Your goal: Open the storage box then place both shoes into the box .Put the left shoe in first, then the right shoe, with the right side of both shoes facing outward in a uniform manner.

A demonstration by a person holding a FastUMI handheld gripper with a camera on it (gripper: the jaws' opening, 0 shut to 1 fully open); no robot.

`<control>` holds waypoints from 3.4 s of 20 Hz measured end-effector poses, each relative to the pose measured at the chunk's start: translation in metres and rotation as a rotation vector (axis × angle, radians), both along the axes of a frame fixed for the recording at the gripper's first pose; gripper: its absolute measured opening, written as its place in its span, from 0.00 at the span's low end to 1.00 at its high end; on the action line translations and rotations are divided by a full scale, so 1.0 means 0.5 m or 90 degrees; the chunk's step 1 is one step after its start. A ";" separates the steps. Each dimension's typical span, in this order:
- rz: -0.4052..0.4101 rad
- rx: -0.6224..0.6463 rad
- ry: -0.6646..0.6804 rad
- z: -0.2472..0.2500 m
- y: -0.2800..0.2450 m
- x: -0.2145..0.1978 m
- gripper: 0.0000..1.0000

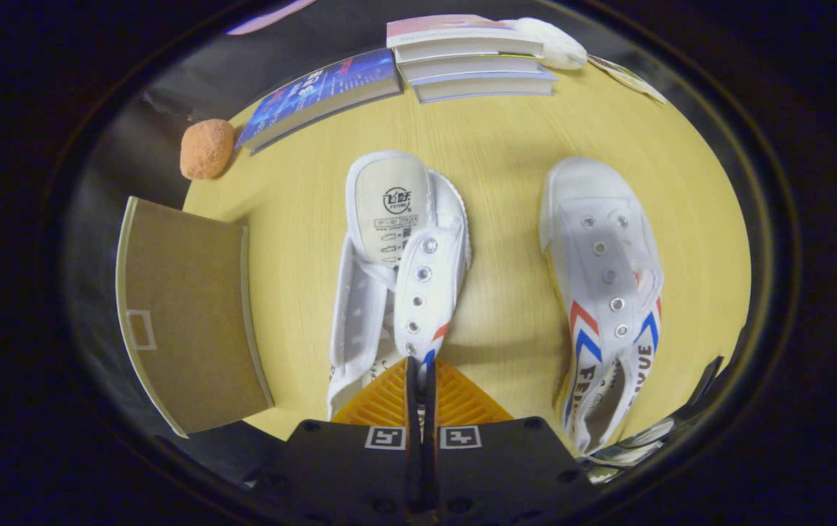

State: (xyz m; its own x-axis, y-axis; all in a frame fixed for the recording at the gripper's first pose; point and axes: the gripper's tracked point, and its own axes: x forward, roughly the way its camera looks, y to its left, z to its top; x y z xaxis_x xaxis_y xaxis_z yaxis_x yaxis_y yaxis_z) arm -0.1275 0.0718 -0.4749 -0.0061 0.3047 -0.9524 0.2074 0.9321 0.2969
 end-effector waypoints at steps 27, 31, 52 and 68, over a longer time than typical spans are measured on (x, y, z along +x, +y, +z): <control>-0.073 0.029 0.008 -0.023 -0.019 -0.014 0.28; -0.058 0.015 -0.001 -0.059 -0.011 -0.016 0.33; -0.138 0.263 -0.125 0.304 0.130 0.111 0.02; 0.039 0.296 -0.164 0.305 0.538 0.113 0.02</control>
